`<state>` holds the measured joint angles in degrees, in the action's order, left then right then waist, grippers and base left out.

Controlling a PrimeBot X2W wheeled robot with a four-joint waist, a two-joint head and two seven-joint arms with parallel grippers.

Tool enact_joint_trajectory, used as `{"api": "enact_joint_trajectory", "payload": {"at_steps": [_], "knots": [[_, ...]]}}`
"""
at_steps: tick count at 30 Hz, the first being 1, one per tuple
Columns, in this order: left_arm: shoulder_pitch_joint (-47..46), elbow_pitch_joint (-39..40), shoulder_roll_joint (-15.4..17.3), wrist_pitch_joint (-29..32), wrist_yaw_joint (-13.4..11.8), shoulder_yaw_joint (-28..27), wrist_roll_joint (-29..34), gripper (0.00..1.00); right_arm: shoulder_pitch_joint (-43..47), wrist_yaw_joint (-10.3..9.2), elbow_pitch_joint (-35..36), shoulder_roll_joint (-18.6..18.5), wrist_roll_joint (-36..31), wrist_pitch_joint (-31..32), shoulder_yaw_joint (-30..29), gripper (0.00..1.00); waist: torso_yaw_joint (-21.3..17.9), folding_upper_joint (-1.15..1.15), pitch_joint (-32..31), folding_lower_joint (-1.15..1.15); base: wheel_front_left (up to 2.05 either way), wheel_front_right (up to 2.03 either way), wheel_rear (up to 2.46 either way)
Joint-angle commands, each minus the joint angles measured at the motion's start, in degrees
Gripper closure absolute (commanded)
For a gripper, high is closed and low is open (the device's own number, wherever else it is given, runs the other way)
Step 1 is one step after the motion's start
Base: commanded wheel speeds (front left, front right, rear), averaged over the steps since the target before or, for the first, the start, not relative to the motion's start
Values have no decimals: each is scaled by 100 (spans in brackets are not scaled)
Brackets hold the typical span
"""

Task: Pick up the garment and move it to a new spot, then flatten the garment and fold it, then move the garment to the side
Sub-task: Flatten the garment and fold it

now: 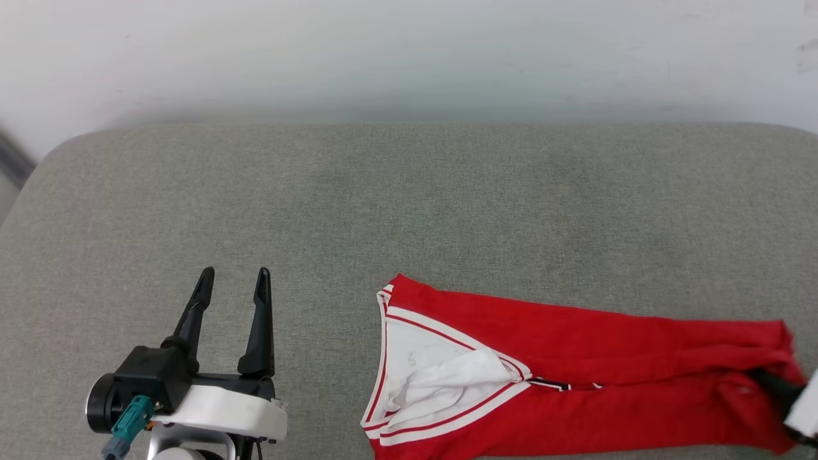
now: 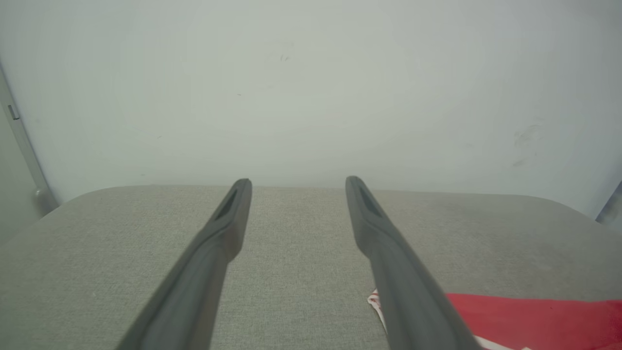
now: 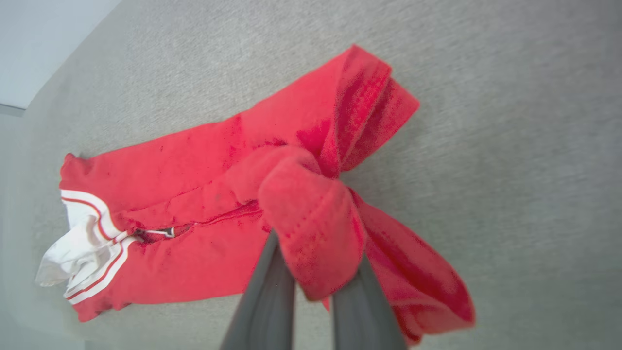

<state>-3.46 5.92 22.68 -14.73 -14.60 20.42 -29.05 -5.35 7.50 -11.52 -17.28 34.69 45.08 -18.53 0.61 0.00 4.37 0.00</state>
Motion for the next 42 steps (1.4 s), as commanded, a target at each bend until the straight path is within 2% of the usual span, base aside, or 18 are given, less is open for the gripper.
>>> {"api": "enact_joint_trajectory", "payload": {"at_steps": [1,5,9,12,17,21,25,26,27,28,32,34,38,42], "knots": [[27,-14,-4,-7,7,15,-7,0,-20,-2,65,251,341,234,-29,100,-1,0,-5,0,0,0,0],[-39,-38,8,41,28,74,16,0,-97,-2,293,932,1397,1033,-112,100,57,0,0,0,0,0,0],[-155,-61,-9,92,74,137,17,0,-95,-2,400,1331,2266,1587,-52,100,191,0,19,0,0,0,0],[-222,-89,-39,117,111,212,32,0,-151,-2,281,1431,2831,1779,155,100,310,0,54,0,0,0,0],[-366,-178,-108,109,195,320,28,0,-405,-2,-175,1447,3747,1336,1020,100,510,0,162,0,0,0,0],[-464,-246,-168,93,259,382,15,0,-671,-2,-533,1443,4018,774,1875,100,654,0,268,0,0,0,0],[-551,-321,-209,77,319,400,-4,0,-941,-2,-856,1442,3917,187,2501,100,768,0,350,0,0,0,0],[-558,-342,-218,66,325,395,-10,0,-1003,-2,-902,1442,3906,47,2623,93,781,0,361,0,0,0,0],[-569,-355,-224,59,329,390,-16,0,-1035,-2,-942,1442,3921,-56,2737,19,793,0,369,0,0,0,0],[-576,-366,-227,53,334,382,-20,0,-1051,-2,-992,1442,3939,-146,2839,0,798,0,373,0,0,0,0],[-546,-406,-230,38,327,362,-25,0,-1171,-2,-979,1421,3703,-322,3209,0,768,0,359,0,0,0,0],[-539,-420,-237,27,332,358,-16,0,-1234,-2,-839,1288,3483,-430,3404,0,731,0,342,0,0,0,0],[-538,-444,-227,21,319,340,-14,0,-1345,-2,-308,880,2743,-862,3945,0,622,0,300,0,0,0,0],[-475,-474,-203,9,272,297,-28,0,-1481,-2,30,271,1563,-1467,4427,0,470,0,232,0,0,0,0]]}}
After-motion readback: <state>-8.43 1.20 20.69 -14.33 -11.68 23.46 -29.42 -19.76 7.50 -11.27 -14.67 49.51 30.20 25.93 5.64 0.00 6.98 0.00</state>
